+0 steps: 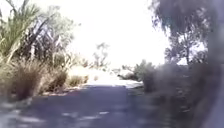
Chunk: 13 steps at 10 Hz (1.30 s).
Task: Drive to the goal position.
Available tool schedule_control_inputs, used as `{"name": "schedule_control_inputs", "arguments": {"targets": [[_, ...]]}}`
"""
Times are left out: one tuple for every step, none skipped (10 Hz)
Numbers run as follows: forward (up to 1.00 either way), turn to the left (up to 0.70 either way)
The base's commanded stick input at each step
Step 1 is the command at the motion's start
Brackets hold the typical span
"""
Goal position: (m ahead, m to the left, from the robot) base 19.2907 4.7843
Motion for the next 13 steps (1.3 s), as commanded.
{"name": "schedule_control_inputs", "arguments": {"targets": [[1.00, -0.15], [1.00, -0.08], [1.00, -0.01], [1.00, -0.12], [1.00, -0.25], [1.00, -0.09], [1.00, -0.06], [1.00, -0.02], [1.00, 0.00], [1.00, 0.00], [1.00, 0.00], [1.00, 0.00], [1.00, 0.00]]}}
